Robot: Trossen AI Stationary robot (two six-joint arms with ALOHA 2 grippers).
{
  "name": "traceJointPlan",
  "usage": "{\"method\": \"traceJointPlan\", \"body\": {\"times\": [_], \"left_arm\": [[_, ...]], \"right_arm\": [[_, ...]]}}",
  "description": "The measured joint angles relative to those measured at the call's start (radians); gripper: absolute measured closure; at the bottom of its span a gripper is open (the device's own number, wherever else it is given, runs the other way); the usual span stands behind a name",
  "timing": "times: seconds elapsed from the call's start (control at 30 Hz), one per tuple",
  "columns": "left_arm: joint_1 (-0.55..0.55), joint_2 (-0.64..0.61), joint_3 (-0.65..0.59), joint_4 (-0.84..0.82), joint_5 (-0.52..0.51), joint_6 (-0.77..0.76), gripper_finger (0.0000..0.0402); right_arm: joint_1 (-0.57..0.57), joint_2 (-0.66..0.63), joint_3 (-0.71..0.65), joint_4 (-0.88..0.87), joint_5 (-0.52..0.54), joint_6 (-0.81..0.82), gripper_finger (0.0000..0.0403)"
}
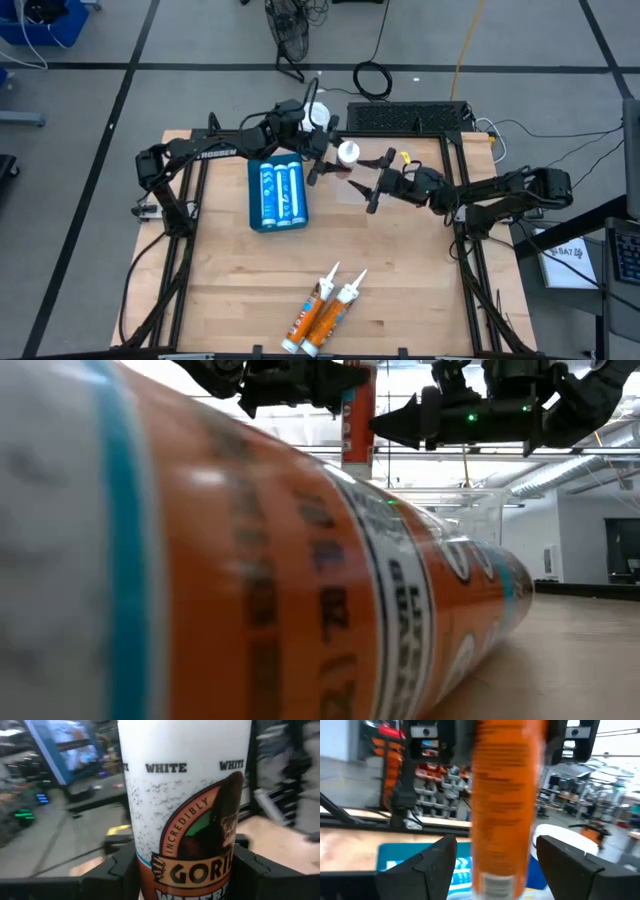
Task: Pick & place silicon tubes, Sealant and Lysol wipes
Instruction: Put the orange caulk tube into the transparent bin
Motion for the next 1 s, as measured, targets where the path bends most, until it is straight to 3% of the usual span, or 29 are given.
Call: {"method": "traceJointPlan", "body": {"times": [0.17, 0.3, 0.6, 0.73, 0.87, 1.0], "left_arm": [[-0.009, 0.016, -0.001, 0.044, 0.050, -0.017, 0.0180], [-0.015, 0.028, -0.001, 0.057, 0.065, 0.001, 0.0194], [-0.016, 0.037, -0.001, 0.049, 0.086, -0.023, 0.0188], [-0.002, 0.037, -0.001, 0.018, 0.085, -0.026, 0.0176], [0.009, 0.037, -0.001, 0.024, 0.088, -0.022, 0.0189], [0.019, 0.036, -0.001, 0.023, 0.091, -0.023, 0.0196]], "right_arm": [[-0.059, 0.001, 0.005, -0.004, -0.073, 0.060, 0.0151], [-0.072, 0.025, 0.030, 0.000, -0.157, 0.108, 0.0153], [-0.072, 0.201, 0.158, -0.011, -0.170, 0.031, 0.0154], [-0.072, 0.205, 0.161, 0.015, -0.168, 0.022, 0.0180], [-0.070, 0.182, 0.160, -0.004, -0.171, 0.026, 0.0209], [-0.071, 0.174, 0.160, -0.013, -0.172, 0.029, 0.0210]]}}
